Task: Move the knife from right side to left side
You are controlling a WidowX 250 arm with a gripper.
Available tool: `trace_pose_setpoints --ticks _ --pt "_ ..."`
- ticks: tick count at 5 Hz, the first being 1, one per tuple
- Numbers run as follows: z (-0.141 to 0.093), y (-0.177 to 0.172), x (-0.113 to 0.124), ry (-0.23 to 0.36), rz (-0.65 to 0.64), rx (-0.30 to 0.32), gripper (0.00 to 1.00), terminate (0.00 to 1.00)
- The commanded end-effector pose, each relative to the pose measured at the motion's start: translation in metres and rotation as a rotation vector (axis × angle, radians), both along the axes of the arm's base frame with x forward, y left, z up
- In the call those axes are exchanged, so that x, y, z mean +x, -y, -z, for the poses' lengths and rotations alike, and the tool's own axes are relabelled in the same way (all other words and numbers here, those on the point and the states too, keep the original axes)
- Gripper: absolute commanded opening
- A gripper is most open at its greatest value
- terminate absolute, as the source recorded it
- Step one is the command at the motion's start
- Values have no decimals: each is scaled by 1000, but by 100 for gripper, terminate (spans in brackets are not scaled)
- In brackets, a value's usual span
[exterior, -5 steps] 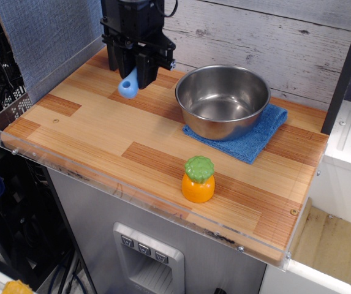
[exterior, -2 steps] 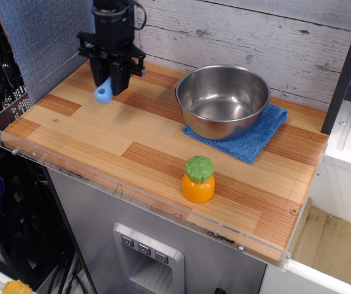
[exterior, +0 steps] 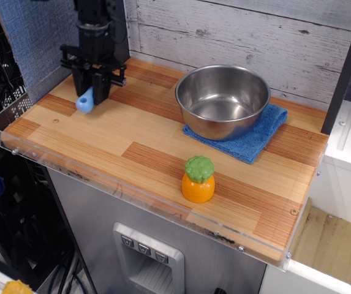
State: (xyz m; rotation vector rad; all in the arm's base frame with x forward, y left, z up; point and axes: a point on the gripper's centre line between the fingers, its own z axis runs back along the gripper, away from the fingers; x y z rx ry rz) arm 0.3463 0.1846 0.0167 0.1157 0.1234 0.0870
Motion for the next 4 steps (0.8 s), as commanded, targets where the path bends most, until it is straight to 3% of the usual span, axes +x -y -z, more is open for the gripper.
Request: trace_pose_setpoints --ticks 1,2,4 --pt "-24 0 9 53 59 54 0 0" --pt "-29 8 12 76 112 43 100 0" --pt "-52 12 5 142 131 59 100 0"
